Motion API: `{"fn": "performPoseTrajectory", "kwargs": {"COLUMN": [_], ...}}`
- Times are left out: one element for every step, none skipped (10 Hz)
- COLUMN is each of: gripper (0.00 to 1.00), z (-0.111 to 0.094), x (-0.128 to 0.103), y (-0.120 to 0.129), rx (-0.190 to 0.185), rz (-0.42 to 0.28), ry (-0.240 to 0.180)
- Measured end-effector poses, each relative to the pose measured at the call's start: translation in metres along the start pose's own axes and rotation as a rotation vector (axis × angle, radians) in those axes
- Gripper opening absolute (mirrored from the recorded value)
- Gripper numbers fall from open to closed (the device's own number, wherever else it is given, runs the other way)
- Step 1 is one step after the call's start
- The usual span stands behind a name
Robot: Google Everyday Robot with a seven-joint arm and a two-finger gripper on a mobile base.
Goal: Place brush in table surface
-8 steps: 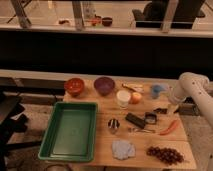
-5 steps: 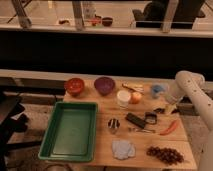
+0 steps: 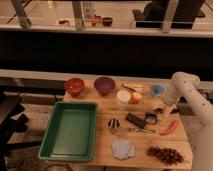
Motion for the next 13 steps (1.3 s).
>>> {"fn": "performPoseTrajectory", "kwargs": {"gripper": [0.80, 0.80, 0.80, 0.80, 0.80, 0.80, 0.80, 0.78, 0.68, 0.61, 0.53, 0.45, 0.38], "z": [0.002, 0.002, 0.003, 0.005, 0.007, 0.008, 0.010, 0.011, 0.012, 0.013, 0.014, 0.015, 0.016], "x": [0.001, 0.001, 0.001, 0.001, 0.001, 0.002, 0.003, 0.004, 0.006, 0.006, 0.008, 0.009, 0.010], "y": [0.003, 0.005, 0.006, 0.006, 0.006, 0.007, 0.008, 0.009, 0.009, 0.009, 0.010, 0.010, 0.009], "rx": [-0.006, -0.010, -0.012, -0.014, -0.015, -0.017, -0.020, -0.021, -0.024, -0.024, -0.025, -0.025, -0.021], "rz": [0.007, 0.012, 0.017, 0.021, 0.024, 0.027, 0.031, 0.034, 0.039, 0.041, 0.045, 0.050, 0.054], "ry": [0.002, 0.005, 0.007, 0.009, 0.011, 0.014, 0.016, 0.017, 0.019, 0.020, 0.021, 0.022, 0.024]}}
